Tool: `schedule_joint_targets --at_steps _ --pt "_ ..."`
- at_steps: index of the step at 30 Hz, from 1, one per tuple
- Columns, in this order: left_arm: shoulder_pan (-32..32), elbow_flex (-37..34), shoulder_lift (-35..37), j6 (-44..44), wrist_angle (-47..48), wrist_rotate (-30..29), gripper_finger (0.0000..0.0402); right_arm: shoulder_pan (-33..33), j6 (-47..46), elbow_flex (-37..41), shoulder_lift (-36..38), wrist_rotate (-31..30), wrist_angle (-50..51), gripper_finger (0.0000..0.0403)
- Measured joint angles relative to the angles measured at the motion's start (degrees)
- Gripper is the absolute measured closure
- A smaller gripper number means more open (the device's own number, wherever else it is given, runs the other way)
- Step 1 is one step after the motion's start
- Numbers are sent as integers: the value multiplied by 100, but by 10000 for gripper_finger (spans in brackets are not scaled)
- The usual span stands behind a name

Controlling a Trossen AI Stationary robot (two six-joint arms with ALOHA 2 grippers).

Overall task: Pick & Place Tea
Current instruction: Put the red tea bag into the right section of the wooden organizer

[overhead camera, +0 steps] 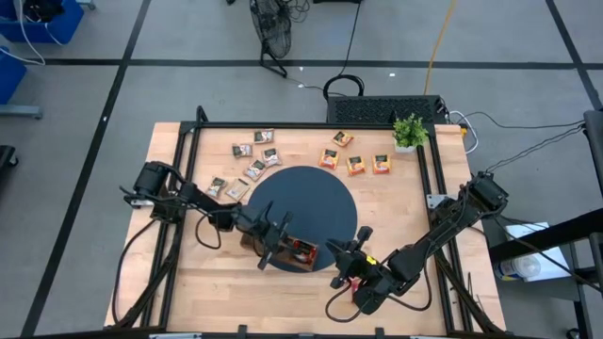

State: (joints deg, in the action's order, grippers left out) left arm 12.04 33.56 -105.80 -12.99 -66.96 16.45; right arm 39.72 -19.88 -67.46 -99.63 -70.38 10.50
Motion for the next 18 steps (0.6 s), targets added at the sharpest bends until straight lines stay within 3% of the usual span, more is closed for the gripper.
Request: schedule_joint_targets --at_steps 4,11,18 --pt "-2 29 0 20 95 -104 380 -31 0 0 0 1 0 369" --pt "-3 467 0 67 1185 -346 370 -43 0 0 0 3 2 369" --pt "6 527 0 -34 1235 -346 369 -41 0 0 0 10 2 369"
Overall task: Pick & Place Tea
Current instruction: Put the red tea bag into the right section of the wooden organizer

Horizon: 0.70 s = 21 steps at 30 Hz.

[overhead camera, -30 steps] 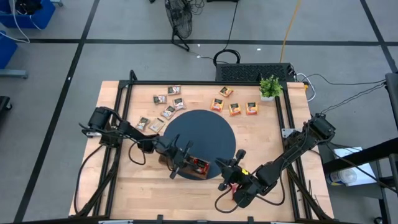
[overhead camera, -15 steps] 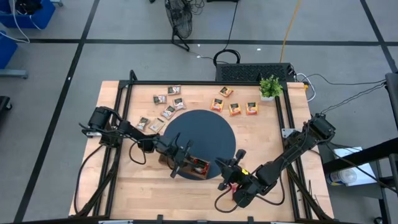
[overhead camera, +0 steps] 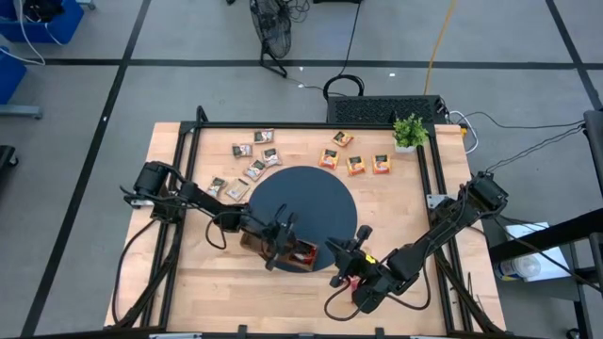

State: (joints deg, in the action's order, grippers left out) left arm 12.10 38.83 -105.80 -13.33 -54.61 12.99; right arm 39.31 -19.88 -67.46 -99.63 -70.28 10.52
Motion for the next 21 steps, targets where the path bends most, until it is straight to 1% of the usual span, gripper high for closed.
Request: schedule_joint_targets --at_steps 4,7,9,16,19,21 --pt "0 0 0 109 -27 -1 368 2 0 0 0 2 0 369" --pt "4 0 0 194 -288 -2 360 4 0 0 0 4 0 369" --pt "27 2 4 201 -391 -4 345 3 0 0 0 4 0 369" --pt "85 2 4 172 -437 -2 272 4 -1 0 0 6 0 369" --pt "130 2 18 267 -680 -4 252 4 -32 0 0 33 0 369" --pt "221 1 188 475 -805 -21 245 2 -67 0 0 207 -8 369"
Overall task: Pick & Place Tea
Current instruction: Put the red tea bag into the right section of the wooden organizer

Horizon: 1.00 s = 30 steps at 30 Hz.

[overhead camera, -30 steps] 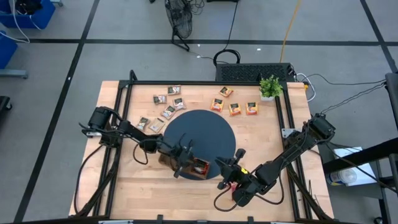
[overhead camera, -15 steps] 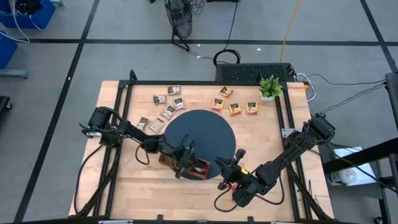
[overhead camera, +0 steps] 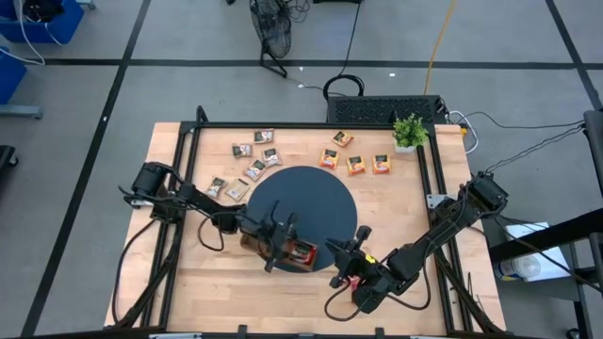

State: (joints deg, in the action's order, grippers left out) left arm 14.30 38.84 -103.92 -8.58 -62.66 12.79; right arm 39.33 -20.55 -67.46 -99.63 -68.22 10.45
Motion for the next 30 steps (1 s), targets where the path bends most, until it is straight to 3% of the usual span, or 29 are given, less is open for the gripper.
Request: schedule_joint_targets --at_steps 3,8,12,16,19,22,30 --pt "169 4 428 414 67 21 241 -26 26 0 0 443 -112 369" --pt "465 4 1914 641 1735 -77 240 -144 44 0 -11 1182 -487 369" --pt "760 4 3535 348 3700 -878 240 -344 323 32 -231 1921 -1282 370" --pt "1068 3 5044 519 4987 -1465 240 -726 694 12 -530 3233 -1961 382" --pt "1266 4 5904 775 5509 -1425 240 -1073 559 -260 -566 4062 -1397 399" --pt "1381 4 6515 935 5773 -1396 240 -1347 384 -855 -560 4301 -153 401" --pt "1539 3 7050 1001 6124 -1289 240 -1583 525 -3100 -1187 5028 2605 403"
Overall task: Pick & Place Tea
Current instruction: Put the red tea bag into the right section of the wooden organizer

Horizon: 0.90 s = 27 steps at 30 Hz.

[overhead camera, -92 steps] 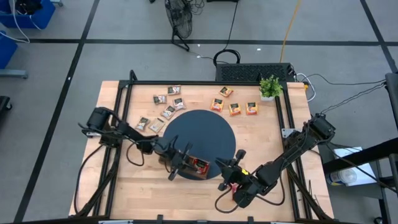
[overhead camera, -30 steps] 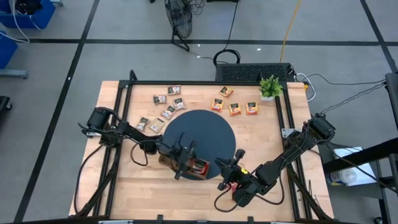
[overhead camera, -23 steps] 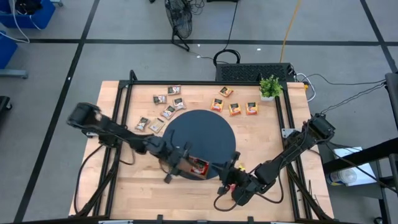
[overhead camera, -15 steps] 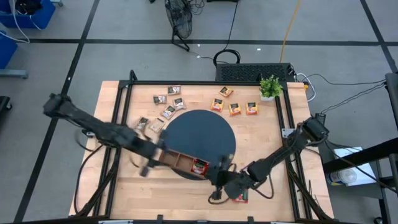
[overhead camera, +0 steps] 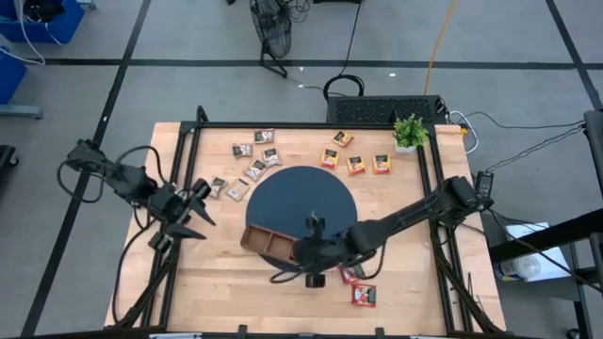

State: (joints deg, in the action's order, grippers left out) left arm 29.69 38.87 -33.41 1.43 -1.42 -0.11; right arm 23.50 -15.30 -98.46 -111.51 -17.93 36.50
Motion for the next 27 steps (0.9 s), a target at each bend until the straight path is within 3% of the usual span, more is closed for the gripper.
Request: schedule_joint_targets --at_steps 5,11,17,23,27 --pt "-2 -2 -41 -4 -1 -1 240 -26 208 -1335 -1196 172 1522 403" --pt "-3 -4 -72 -17 -9 -1 240 -46 404 -2253 -2274 185 2508 403" --pt "-7 -4 -71 -17 -16 -1 240 -116 377 -2319 -2345 226 2535 403" --pt "-7 -4 -72 -15 -12 -1 240 -241 228 -2321 -2345 1009 2498 403" --pt "-9 -4 -71 -15 -11 -1 240 -255 222 -2141 -2349 1051 2323 403"
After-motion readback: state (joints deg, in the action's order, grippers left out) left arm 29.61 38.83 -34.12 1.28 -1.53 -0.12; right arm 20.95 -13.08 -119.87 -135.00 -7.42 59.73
